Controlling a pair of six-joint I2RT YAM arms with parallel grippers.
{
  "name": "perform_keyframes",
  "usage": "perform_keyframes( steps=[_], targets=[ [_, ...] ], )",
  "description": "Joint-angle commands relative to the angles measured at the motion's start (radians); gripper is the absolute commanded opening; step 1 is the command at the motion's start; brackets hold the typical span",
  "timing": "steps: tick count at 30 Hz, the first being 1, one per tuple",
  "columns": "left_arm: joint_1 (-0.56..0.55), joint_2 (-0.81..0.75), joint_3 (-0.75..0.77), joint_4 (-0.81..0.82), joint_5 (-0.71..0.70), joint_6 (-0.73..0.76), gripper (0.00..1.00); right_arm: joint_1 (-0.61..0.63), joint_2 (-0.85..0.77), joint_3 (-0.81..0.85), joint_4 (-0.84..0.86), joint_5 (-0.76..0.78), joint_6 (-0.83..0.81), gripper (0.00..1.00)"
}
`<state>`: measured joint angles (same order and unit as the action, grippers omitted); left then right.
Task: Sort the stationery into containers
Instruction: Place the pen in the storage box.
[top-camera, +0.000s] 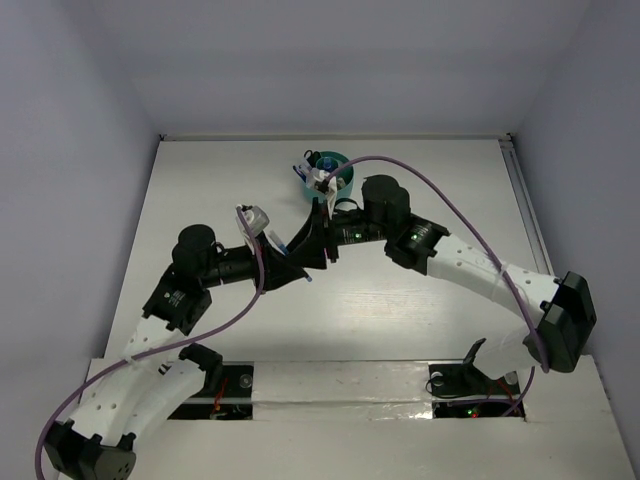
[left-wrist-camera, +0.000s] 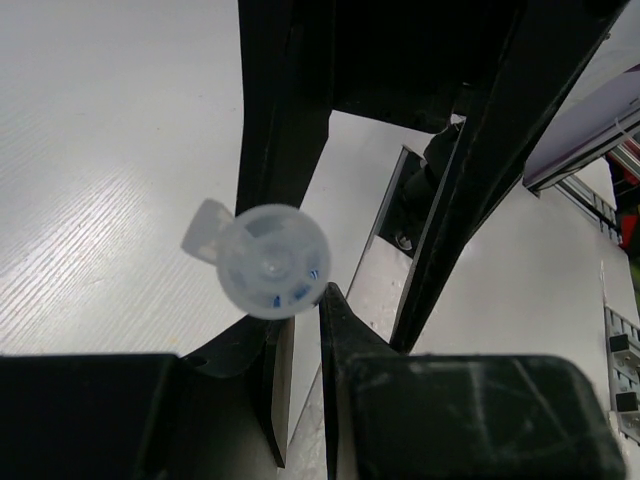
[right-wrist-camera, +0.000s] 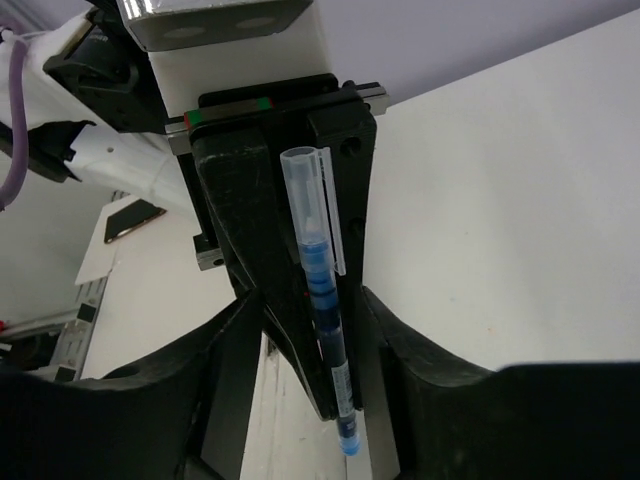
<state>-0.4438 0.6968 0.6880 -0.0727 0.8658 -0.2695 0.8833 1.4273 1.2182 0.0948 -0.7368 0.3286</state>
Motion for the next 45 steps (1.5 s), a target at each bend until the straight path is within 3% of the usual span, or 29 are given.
perform_keyframes(
  steps=[1,7,8,9,14,17,18,21,23,29,34,37,39,41,45],
  targets=[
    [-0.012,-0.008,-0.001,0.067,0.012,0.012,0.0,0.011,0.022,0.049,0.049,-0.023,0.015,0.45],
    [-0.021,-0.022,-0.01,0.063,0.01,0.018,0.0,0.011,0.027,0.017,0.14,-0.007,0.062,0.32],
    [-0.021,-0.023,-0.013,0.067,0.01,0.018,0.0,0.011,0.025,0.004,0.154,0.002,0.073,0.19],
    [-0.021,-0.023,-0.015,0.067,0.01,0.018,0.0,0.011,0.025,-0.003,0.189,0.007,0.081,0.15],
    [-0.021,-0.026,-0.016,0.067,0.01,0.016,0.0,0.011,0.033,-0.025,0.267,-0.013,0.136,0.25],
    [-0.021,-0.028,-0.016,0.067,0.01,0.016,0.0,0.011,0.038,-0.043,0.333,-0.053,0.171,0.17],
    [-0.021,-0.033,-0.016,0.067,0.01,0.016,0.0,0.011,0.038,-0.046,0.357,-0.061,0.179,0.19],
    [-0.03,-0.037,-0.016,0.067,0.01,0.016,0.0,0.011,0.051,-0.043,0.382,-0.081,0.201,0.37],
    [-0.03,-0.039,-0.015,0.067,0.01,0.016,0.0,0.011,0.055,-0.046,0.402,-0.098,0.22,0.42],
    [-0.03,-0.046,-0.013,0.067,0.01,0.015,0.0,0.011,0.05,-0.045,0.442,-0.113,0.253,0.39],
    [-0.03,-0.056,-0.01,0.062,0.012,0.016,0.0,0.011,0.062,-0.032,0.437,-0.115,0.268,0.22],
    [-0.03,-0.06,-0.012,0.06,0.013,0.016,0.0,0.011,0.071,-0.034,0.451,-0.116,0.28,0.2],
    [-0.03,-0.063,-0.012,0.06,0.012,0.015,0.0,0.011,0.07,-0.039,0.465,-0.108,0.285,0.06],
    [-0.03,-0.065,-0.01,0.057,0.01,0.015,0.0,0.011,0.061,-0.039,0.464,-0.102,0.283,0.0],
    [-0.03,-0.071,-0.001,0.042,-0.019,0.018,0.0,0.011,0.012,-0.062,0.418,-0.004,0.225,0.0]
  ],
)
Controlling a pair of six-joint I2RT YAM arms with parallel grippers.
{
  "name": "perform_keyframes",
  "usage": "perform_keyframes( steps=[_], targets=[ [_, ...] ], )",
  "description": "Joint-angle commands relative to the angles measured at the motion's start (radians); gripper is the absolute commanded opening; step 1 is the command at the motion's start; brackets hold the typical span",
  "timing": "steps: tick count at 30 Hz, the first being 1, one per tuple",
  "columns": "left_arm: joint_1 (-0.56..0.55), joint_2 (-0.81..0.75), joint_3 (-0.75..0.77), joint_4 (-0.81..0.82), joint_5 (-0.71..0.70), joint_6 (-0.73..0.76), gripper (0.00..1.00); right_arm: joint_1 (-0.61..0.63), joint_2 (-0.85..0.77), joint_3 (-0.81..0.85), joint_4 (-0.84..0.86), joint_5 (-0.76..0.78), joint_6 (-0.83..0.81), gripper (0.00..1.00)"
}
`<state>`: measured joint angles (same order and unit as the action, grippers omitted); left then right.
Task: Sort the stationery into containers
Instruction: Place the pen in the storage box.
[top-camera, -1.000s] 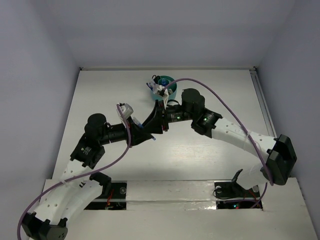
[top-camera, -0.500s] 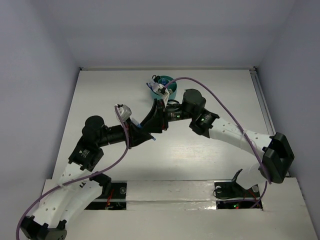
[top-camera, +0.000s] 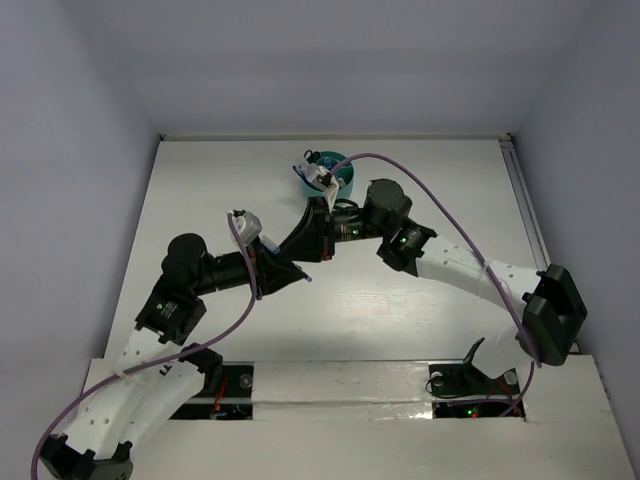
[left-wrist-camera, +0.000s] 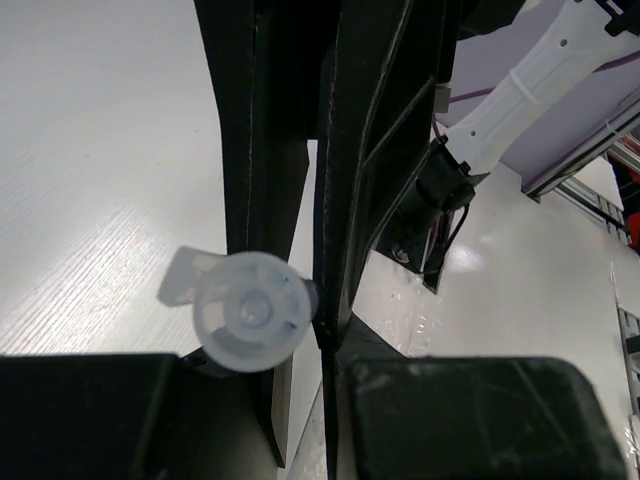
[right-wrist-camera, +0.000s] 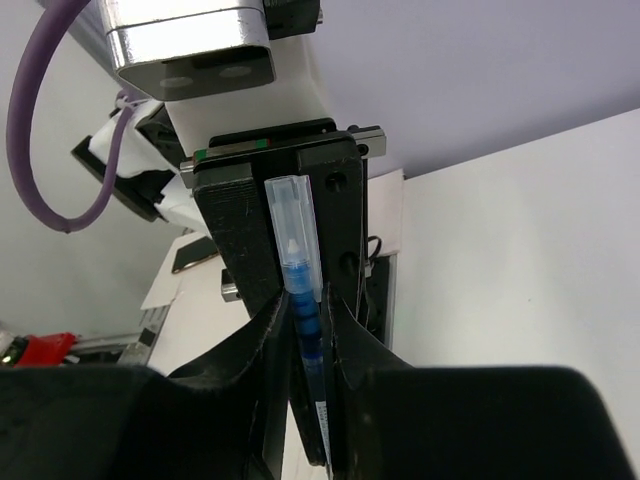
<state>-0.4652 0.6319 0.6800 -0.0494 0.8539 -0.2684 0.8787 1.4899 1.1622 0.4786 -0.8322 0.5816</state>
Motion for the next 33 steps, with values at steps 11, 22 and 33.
perform_keyframes(
  steps=[11,22,33],
  targets=[
    [-0.018,-0.032,0.018,-0.02,-0.145,0.018,0.88,-0.115,-0.142,-0.098,0.066,0.534,-0.159,0.0],
    [-0.018,-0.123,0.036,-0.035,-0.38,0.052,0.91,-0.251,0.177,0.04,0.293,0.561,-0.36,0.0],
    [-0.018,-0.184,0.021,-0.086,-0.602,0.051,0.99,-0.325,0.541,0.326,0.388,0.473,-0.434,0.0]
  ],
)
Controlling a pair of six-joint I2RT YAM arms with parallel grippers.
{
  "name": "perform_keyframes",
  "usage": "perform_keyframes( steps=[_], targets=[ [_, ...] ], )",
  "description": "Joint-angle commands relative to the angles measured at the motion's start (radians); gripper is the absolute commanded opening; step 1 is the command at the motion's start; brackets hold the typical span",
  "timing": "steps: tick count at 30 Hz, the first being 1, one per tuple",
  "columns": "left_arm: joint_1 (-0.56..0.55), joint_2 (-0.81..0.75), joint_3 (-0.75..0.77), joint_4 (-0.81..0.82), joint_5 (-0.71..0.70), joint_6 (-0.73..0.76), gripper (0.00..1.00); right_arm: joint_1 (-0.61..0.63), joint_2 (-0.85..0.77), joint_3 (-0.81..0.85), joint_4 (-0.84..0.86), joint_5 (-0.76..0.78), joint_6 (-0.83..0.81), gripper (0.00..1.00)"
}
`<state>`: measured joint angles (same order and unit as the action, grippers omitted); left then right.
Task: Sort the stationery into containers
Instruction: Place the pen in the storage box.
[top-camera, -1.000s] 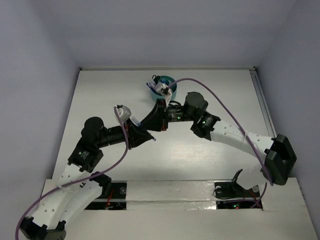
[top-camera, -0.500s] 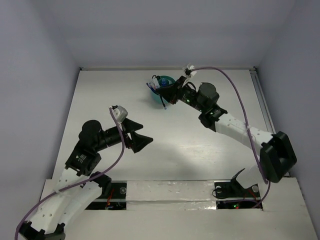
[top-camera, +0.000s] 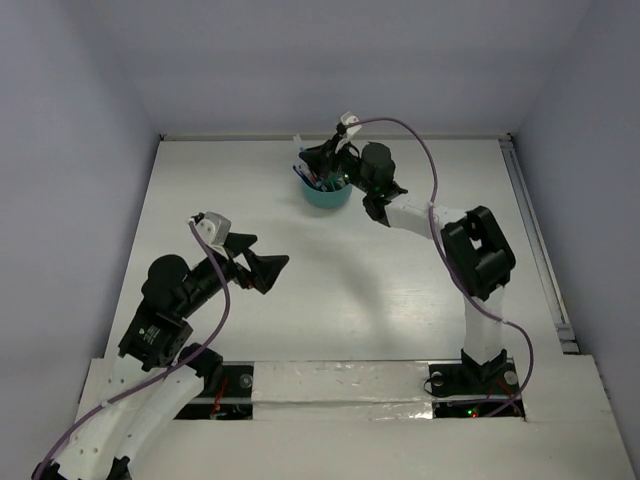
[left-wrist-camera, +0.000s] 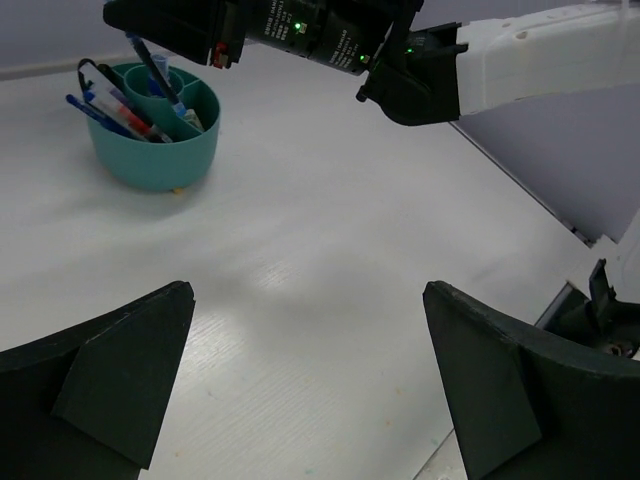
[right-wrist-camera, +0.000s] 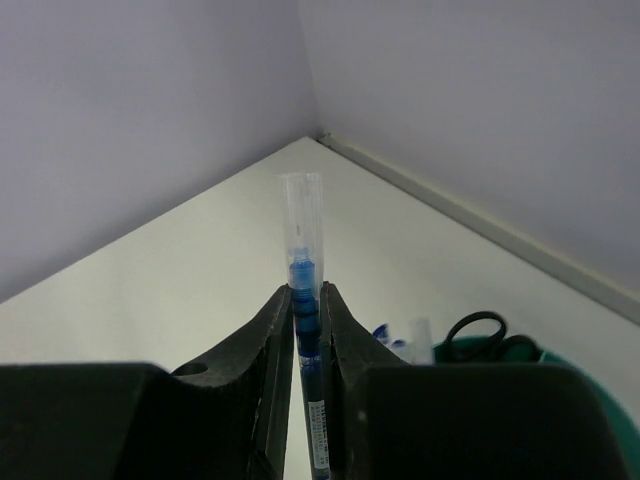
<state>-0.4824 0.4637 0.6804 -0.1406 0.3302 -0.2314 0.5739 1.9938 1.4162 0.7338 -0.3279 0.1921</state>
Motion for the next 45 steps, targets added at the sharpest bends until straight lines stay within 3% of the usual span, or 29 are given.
perform_keyframes(
  steps=[1,11,34,38,41,42,45],
  targets=[
    [-0.001,-0.017,0.021,0.006,-0.083,0.014,0.99,-0.02,0.069,0.09,0.142,-0.04,-0.049,0.0],
    [0.01,-0.013,0.024,0.001,-0.1,0.015,0.99,-0.049,0.178,0.179,0.156,-0.114,-0.079,0.0],
    [0.038,-0.017,0.024,0.004,-0.082,0.017,0.99,-0.078,0.203,0.037,0.259,-0.076,-0.076,0.01],
    [0.038,-0.017,0.024,0.004,-0.074,0.015,0.99,-0.078,0.203,0.02,0.271,-0.074,-0.074,0.07],
    [0.047,-0.017,0.024,0.006,-0.076,0.017,0.99,-0.078,0.192,0.009,0.282,-0.074,-0.069,0.23],
    [0.047,-0.017,0.024,0.006,-0.074,0.017,0.99,-0.078,0.186,0.006,0.285,-0.074,-0.066,0.35],
    [0.047,-0.016,0.024,0.006,-0.074,0.015,0.99,-0.078,0.155,-0.003,0.286,-0.08,-0.062,0.5]
  ],
)
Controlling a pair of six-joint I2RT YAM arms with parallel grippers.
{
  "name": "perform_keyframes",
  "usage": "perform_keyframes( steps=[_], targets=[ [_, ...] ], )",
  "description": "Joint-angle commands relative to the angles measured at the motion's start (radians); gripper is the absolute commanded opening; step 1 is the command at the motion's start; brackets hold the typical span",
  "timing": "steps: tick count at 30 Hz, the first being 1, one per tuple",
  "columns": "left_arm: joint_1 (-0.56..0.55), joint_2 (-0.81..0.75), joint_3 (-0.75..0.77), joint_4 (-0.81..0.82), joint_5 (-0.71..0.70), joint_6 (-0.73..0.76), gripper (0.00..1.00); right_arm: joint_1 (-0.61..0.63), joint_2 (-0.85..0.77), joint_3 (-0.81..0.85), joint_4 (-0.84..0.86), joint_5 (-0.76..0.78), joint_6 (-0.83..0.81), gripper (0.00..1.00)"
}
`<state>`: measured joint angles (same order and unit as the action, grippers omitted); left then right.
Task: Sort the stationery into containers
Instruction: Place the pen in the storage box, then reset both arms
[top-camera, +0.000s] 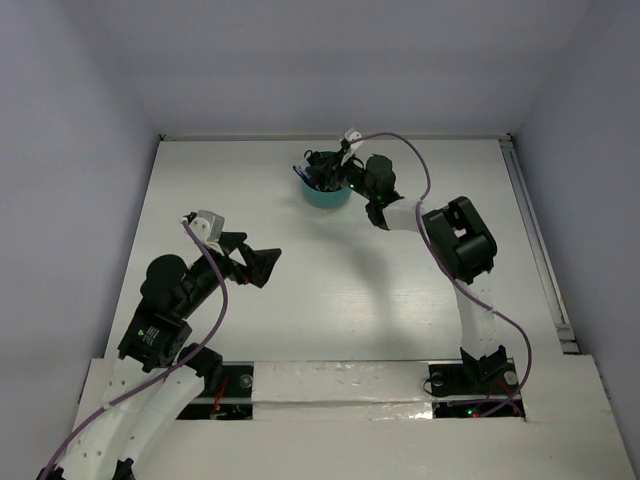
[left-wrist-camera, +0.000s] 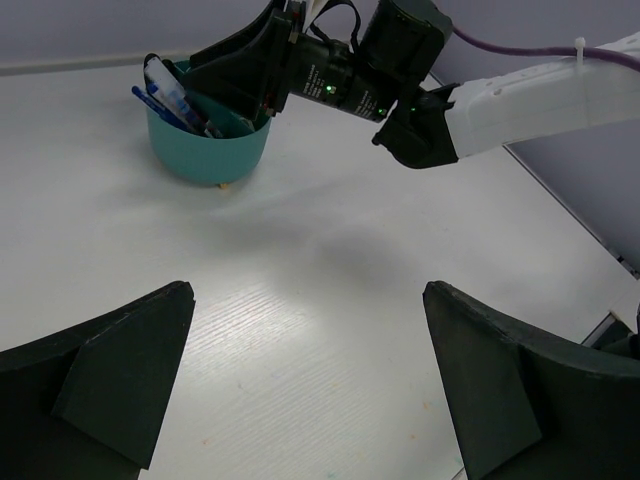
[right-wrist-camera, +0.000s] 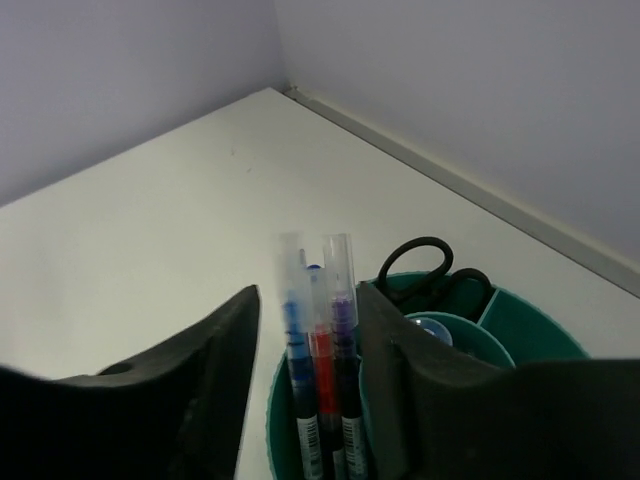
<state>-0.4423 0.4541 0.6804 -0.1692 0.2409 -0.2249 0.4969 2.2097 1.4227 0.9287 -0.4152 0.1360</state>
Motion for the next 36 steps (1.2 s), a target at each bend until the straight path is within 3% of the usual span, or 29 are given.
perform_keyframes(
  steps=[1,6,8,10,21,27,31,36],
  targets=[
    [0.007,-0.006,0.025,0.033,0.015,0.009,0.99,-0.001,-0.068,-0.014,0.091,0.009,-0.004,0.54],
    [0.007,-0.014,0.03,0.04,-0.008,0.004,0.99,-0.001,-0.166,-0.086,0.101,0.023,0.014,0.85],
    [0.007,-0.011,0.033,0.048,-0.009,-0.004,0.99,-0.001,-0.214,-0.128,0.134,0.042,0.04,0.86],
    [0.007,0.003,0.041,0.048,-0.008,-0.011,0.99,-0.001,-0.3,-0.201,0.16,0.067,0.065,1.0],
    [0.007,0.037,0.145,0.045,0.015,-0.12,0.99,-0.001,-0.862,-0.637,0.118,0.021,0.347,1.0],
    [0.007,0.009,0.234,-0.01,-0.015,-0.156,0.99,-0.001,-1.265,-0.714,-0.331,0.044,0.361,1.0],
    [0.007,-0.063,0.26,-0.027,-0.098,-0.157,0.99,-0.001,-1.526,-0.7,-0.737,0.237,0.33,1.0],
    [0.007,-0.133,0.257,-0.029,-0.114,-0.128,0.99,-0.001,-1.777,-0.696,-0.984,0.407,0.31,1.0]
  ],
)
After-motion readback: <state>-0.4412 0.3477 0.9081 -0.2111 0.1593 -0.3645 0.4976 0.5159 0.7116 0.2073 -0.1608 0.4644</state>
